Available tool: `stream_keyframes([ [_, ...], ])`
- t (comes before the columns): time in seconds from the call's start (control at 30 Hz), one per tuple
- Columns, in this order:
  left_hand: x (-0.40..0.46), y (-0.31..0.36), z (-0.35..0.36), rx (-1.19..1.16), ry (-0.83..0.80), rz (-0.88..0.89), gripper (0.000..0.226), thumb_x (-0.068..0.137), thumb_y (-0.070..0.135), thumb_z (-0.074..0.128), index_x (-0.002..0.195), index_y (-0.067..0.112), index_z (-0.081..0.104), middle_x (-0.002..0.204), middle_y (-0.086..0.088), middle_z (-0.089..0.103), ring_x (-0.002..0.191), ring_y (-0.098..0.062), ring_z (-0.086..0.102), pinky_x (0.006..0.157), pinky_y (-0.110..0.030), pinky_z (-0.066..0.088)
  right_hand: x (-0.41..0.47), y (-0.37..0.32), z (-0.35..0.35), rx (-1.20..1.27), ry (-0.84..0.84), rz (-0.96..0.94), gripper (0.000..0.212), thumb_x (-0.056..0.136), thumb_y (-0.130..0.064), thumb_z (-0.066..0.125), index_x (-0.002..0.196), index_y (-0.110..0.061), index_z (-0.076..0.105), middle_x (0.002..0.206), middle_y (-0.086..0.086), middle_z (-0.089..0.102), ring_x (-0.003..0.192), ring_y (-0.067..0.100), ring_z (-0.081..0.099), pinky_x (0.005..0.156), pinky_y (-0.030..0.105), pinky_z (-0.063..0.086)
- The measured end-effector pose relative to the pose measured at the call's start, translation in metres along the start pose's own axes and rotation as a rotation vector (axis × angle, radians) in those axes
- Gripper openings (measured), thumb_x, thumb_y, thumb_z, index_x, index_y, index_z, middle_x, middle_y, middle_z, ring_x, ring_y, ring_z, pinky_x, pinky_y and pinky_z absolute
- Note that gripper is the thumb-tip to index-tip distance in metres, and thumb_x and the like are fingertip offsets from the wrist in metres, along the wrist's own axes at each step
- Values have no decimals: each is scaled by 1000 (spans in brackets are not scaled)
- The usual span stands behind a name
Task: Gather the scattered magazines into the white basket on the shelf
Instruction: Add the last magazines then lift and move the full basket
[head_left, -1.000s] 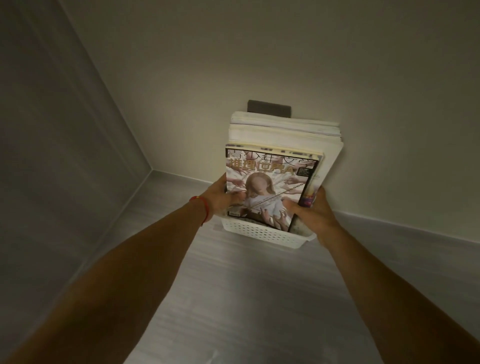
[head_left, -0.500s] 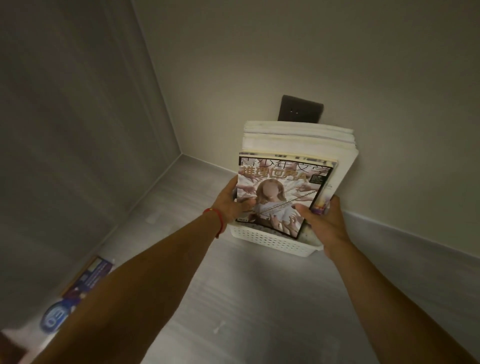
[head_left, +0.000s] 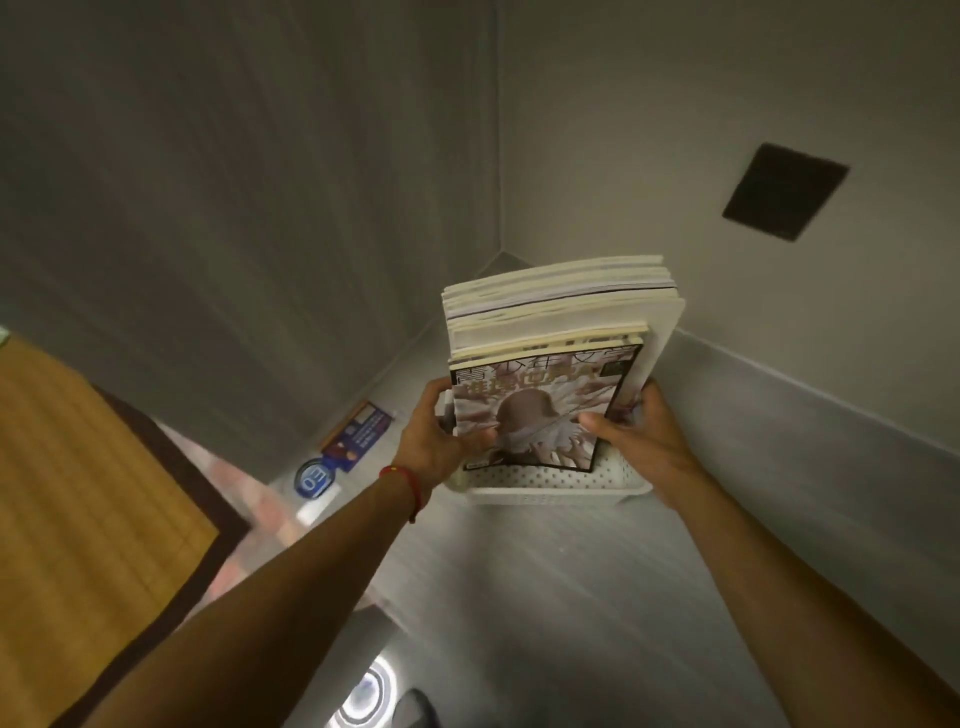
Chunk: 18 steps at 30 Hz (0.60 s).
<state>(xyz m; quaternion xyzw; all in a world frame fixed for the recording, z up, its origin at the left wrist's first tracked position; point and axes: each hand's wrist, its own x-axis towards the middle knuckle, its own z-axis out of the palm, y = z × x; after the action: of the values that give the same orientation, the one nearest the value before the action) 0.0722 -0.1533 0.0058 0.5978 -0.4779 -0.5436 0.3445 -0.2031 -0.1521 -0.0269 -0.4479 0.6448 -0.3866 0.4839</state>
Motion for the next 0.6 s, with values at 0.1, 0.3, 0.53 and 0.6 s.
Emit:
stream_keyframes([
  [0.1, -19, -16, -44, -79, 77, -18, 66, 73, 12, 86, 125, 33, 52, 106, 12, 70, 96, -8, 68, 67, -24, 62, 3, -15, 45, -40, -105, -24, 79, 55, -52, 90, 122, -42, 50, 117, -13, 69, 108, 7, 66, 97, 44, 53],
  [0.3, -57, -45, -110, -179, 280, -58, 68, 70, 11, 88, 124, 31, 51, 114, -1, 72, 97, -16, 73, 82, -44, 63, 18, -46, 131, -120, -295, -39, 76, 58, -41, 91, 121, -40, 49, 115, -13, 69, 108, 8, 65, 97, 38, 52],
  [0.53, -80, -60, -148, -296, 421, -103, 73, 74, 11, 85, 128, 37, 44, 120, -7, 65, 104, -25, 68, 83, -49, 62, 38, -81, 198, -200, -470, -73, 72, 66, -31, 90, 126, -32, 51, 111, -14, 69, 96, -2, 66, 79, 17, 49],
  [0.6, -82, -60, -152, -318, 438, -101, 74, 76, 10, 83, 132, 37, 42, 119, -6, 63, 103, -22, 67, 81, -43, 63, 46, -89, 210, -223, -497, -84, 72, 65, -32, 90, 126, -34, 52, 111, -17, 68, 94, -7, 65, 77, 15, 48],
])
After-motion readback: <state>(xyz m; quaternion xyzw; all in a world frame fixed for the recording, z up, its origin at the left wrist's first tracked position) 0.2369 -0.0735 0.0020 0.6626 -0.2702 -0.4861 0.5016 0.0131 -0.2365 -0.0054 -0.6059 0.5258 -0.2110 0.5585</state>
